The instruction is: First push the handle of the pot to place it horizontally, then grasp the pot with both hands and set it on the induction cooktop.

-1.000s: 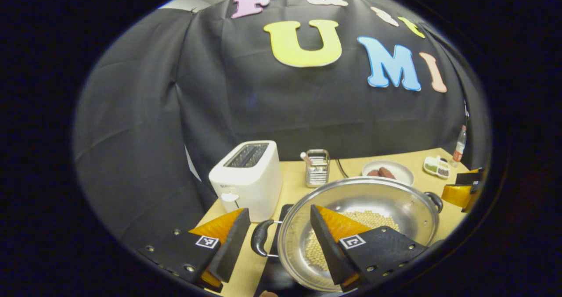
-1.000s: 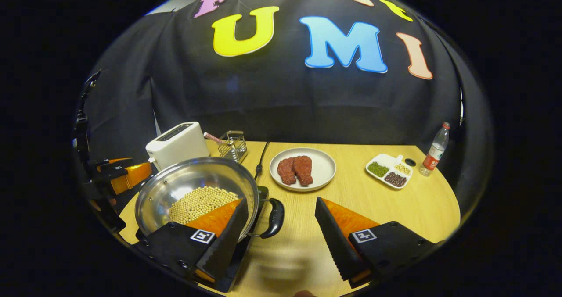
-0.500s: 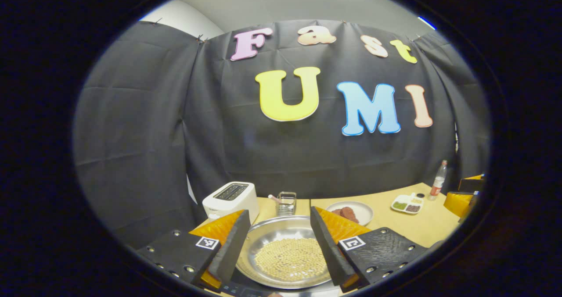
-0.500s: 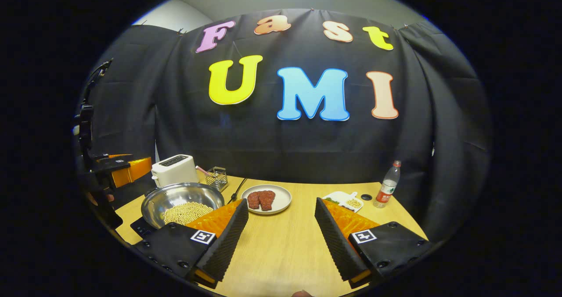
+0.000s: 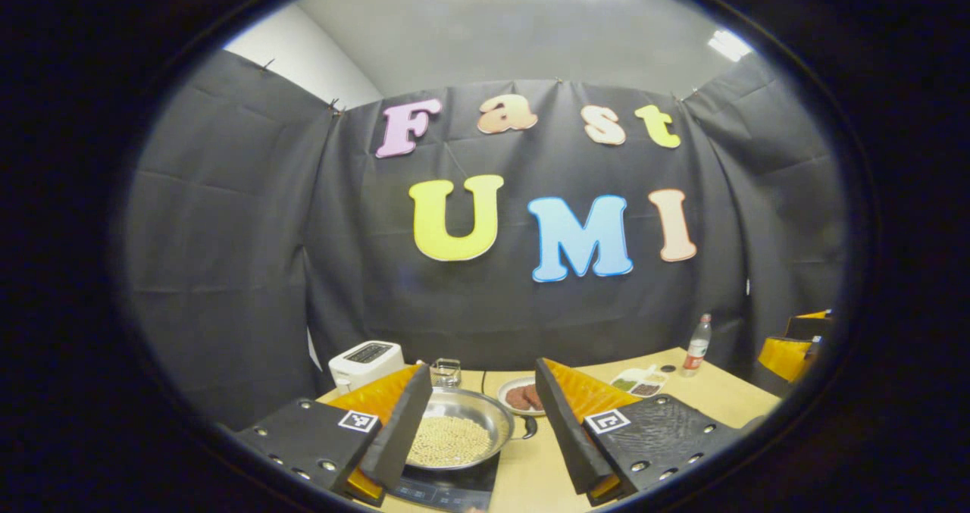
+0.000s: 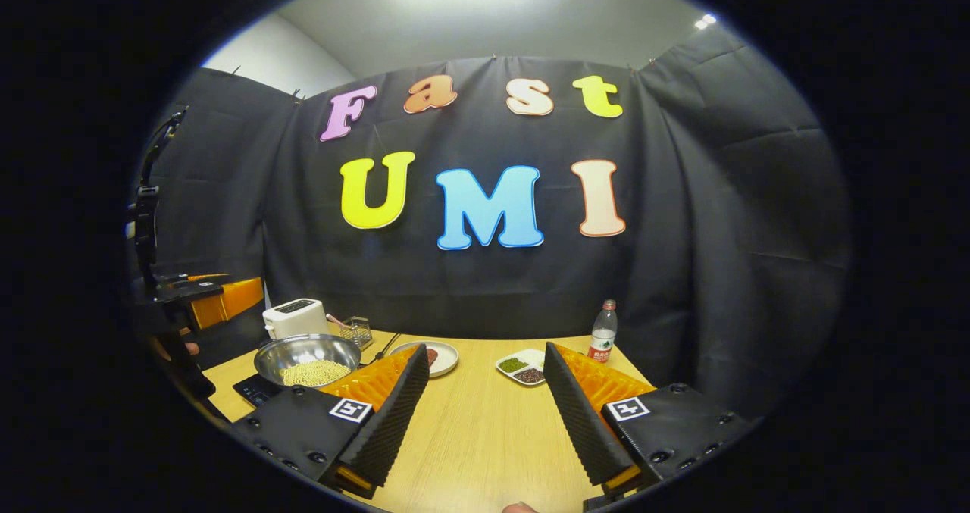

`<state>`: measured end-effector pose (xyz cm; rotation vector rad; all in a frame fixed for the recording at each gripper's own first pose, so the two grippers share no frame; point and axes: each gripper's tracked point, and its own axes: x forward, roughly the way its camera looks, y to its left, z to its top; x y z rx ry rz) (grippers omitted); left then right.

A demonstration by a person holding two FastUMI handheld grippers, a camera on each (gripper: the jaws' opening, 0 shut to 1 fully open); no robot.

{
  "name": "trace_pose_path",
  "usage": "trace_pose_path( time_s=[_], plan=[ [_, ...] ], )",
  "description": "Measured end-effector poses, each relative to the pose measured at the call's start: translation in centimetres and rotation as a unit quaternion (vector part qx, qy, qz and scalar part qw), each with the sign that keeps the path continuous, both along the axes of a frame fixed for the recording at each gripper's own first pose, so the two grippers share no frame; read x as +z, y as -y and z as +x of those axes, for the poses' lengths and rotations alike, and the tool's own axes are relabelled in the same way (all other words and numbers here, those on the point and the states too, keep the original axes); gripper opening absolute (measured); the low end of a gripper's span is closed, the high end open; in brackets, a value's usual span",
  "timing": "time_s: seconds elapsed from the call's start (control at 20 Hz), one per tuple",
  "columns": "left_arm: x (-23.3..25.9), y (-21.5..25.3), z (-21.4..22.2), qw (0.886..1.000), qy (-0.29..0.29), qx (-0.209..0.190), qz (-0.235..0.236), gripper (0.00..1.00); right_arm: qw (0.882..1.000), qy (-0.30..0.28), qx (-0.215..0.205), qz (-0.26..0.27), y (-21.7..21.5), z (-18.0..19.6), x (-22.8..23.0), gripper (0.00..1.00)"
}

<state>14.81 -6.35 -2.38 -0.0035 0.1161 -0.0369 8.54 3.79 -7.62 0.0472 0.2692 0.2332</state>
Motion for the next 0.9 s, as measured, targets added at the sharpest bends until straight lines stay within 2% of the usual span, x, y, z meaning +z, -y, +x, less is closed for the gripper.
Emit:
trace_pose_path(
  time_s=[0.1,0.15,0.2,0.3,0.4,0.5,0.55,0.7,0.75,0.9],
  plan=[
    [1.1,1.1,-1.9,1.0,0.009,-0.001,0.009,0.8,1.0,0.01,-0.001,-0.002,1.6,-1.0,0.8,0.96],
    [1.7,1.5,-2.7,1.0,0.013,-0.004,0.013,0.8,1.0,0.016,-0.002,-0.004,2.2,-1.5,1.4,0.92],
    [2.2,1.9,-3.4,1.0,0.018,-0.006,0.015,0.8,1.0,0.02,-0.005,-0.006,2.8,-1.8,1.7,0.96],
    [2.9,2.7,-4.7,1.0,0.023,-0.012,0.005,0.83,1.0,0.025,-0.01,-0.007,3.4,-2.4,2.2,0.92],
    [3.0,2.9,-6.0,1.0,0.022,-0.016,-0.008,0.8,1.0,0.025,-0.016,-0.005,3.8,-2.9,2.7,0.96],
    [3.2,2.4,-7.0,1.0,0.022,-0.013,-0.014,0.83,0.999,0.027,-0.025,-0.006,4.2,-3.3,3.1,0.92],
    [3.1,2.3,-7.3,1.0,0.021,-0.013,-0.018,0.8,0.999,0.025,-0.029,-0.005,4.3,-3.7,3.3,0.96],
    [3.0,1.0,-8.4,0.999,0.017,-0.016,-0.022,0.8,0.999,0.03,-0.04,-0.003,4.6,-4.8,4.2,0.96],
    [3.2,0.3,-8.7,1.0,0.019,-0.015,-0.02,0.8,0.998,0.035,-0.044,-0.005,4.6,-5.2,4.6,0.92],
    [3.7,-2.0,-9.5,1.0,0.023,-0.01,-0.018,0.8,0.998,0.038,-0.055,-0.003,4.6,-6.2,5.2,0.96]
  ],
)
